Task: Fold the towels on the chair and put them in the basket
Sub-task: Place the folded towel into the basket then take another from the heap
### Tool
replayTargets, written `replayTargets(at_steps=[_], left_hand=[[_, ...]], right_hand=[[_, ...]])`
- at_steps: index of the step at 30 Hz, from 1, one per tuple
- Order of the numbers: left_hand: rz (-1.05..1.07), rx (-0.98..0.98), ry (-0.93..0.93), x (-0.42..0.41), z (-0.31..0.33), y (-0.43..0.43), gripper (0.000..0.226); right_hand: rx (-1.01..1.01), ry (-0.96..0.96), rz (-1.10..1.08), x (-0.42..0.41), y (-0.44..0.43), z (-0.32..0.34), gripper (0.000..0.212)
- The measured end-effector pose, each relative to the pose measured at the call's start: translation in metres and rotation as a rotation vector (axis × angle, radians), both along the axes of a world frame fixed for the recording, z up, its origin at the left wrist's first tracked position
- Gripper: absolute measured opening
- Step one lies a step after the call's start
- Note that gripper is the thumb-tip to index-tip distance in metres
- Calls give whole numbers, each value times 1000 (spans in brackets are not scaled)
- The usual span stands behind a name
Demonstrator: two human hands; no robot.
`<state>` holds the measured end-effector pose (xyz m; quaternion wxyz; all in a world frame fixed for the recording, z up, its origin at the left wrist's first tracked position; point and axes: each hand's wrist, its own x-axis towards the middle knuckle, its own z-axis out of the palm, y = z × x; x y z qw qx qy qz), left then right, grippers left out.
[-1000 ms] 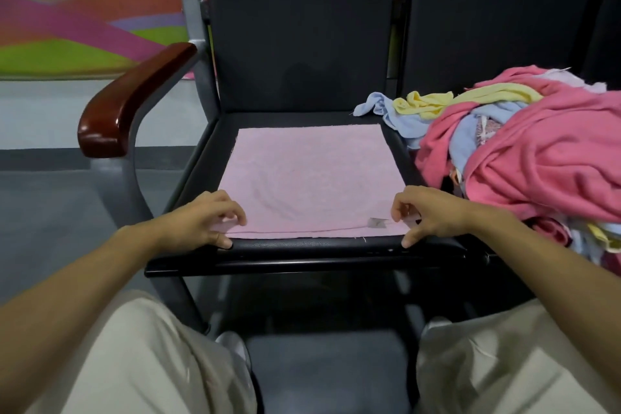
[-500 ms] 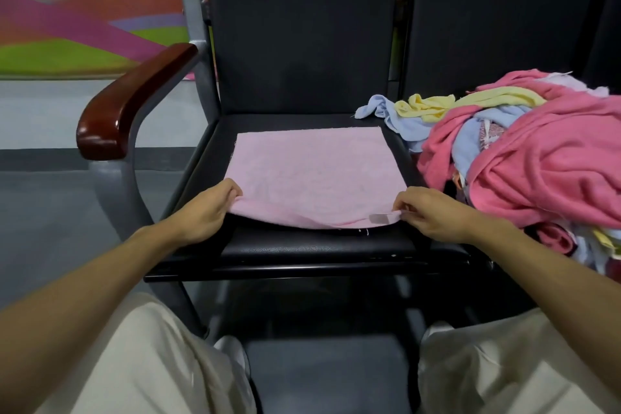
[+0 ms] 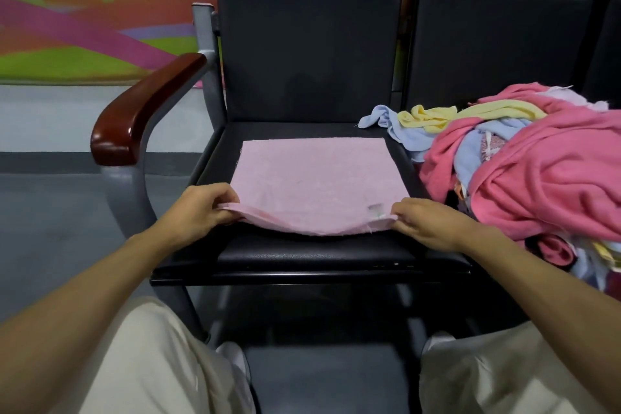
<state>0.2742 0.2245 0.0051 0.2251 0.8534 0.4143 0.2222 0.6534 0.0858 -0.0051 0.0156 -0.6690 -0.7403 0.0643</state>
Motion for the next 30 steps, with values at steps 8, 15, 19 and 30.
replayTargets(at_steps=[8, 15, 19, 30], left_hand=[[8, 111, 171, -2, 4, -8, 20], [162, 88, 23, -12, 24, -29, 14], [158, -18, -33, -18, 26, -42, 14], [423, -66, -536, 19, 27, 18, 14]], right_hand=[[59, -194, -185, -10, -9, 35, 16], [109, -4, -270, -20, -11, 52, 19], [-28, -36, -243, -28, -16, 67, 14], [298, 395, -252, -7, 47, 80, 9]])
